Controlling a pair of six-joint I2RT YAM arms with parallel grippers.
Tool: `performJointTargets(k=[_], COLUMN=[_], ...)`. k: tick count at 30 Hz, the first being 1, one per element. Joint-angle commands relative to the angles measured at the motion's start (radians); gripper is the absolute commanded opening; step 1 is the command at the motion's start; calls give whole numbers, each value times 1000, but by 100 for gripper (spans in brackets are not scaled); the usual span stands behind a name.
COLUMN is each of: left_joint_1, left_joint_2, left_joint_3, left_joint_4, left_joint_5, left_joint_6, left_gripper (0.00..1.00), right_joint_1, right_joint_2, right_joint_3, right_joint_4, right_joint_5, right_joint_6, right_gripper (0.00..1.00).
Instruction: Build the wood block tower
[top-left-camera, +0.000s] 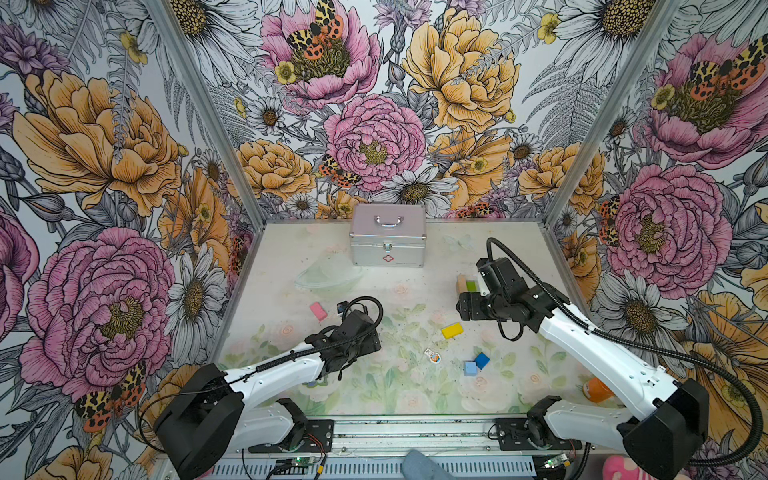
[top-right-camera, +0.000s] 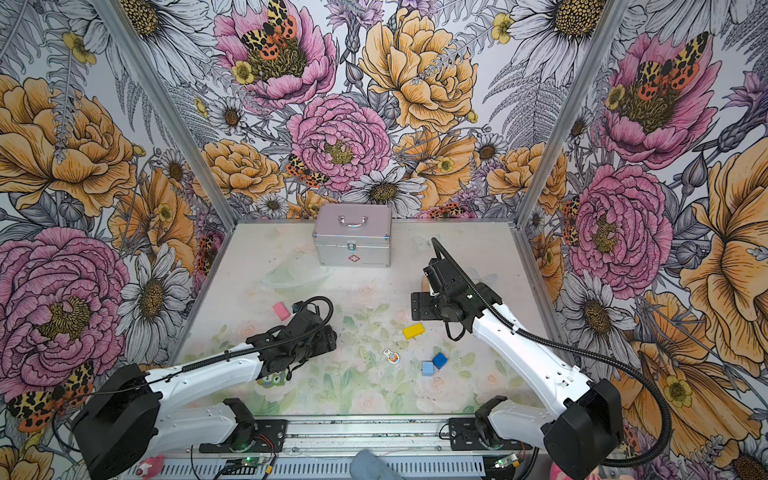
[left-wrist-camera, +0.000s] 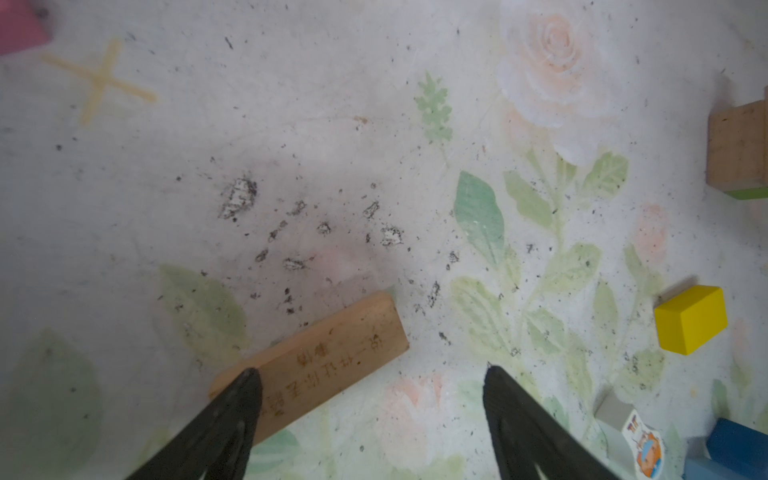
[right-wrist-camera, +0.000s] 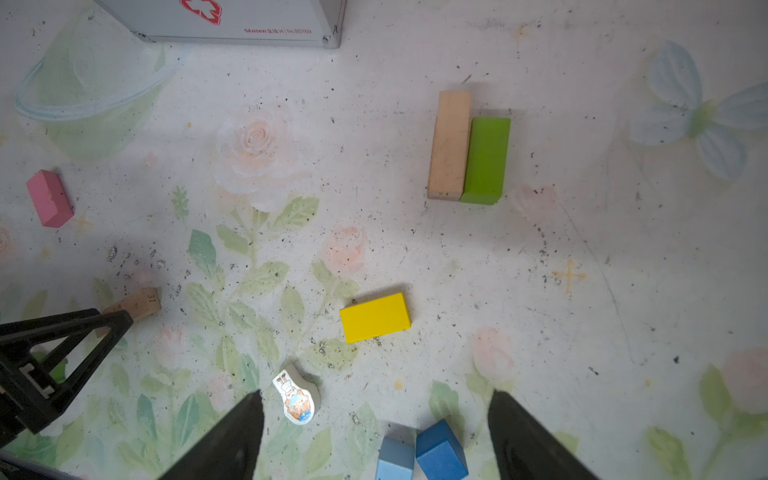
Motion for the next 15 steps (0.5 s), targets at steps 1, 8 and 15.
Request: performJointTargets(k=[1, 8, 15], left_joint_1=[6, -2, 84], left_joint_2=[12, -48, -144], left_joint_3=[28, 60, -18], left_joint_4=[11, -103, -105], left_joint_5=[17, -50, -45], left_joint_6=[20, 36, 74], left_gripper=[85, 84, 86], right_joint_1=[-14, -29, -31], right_joint_2=[-29, -26, -13], right_joint_3=[-5, -10, -8], right_joint_4=[8, 10, 11], right_joint_5=[-20, -30, -33], right_joint_6=[-20, -27, -42], right_gripper=[87, 87, 87])
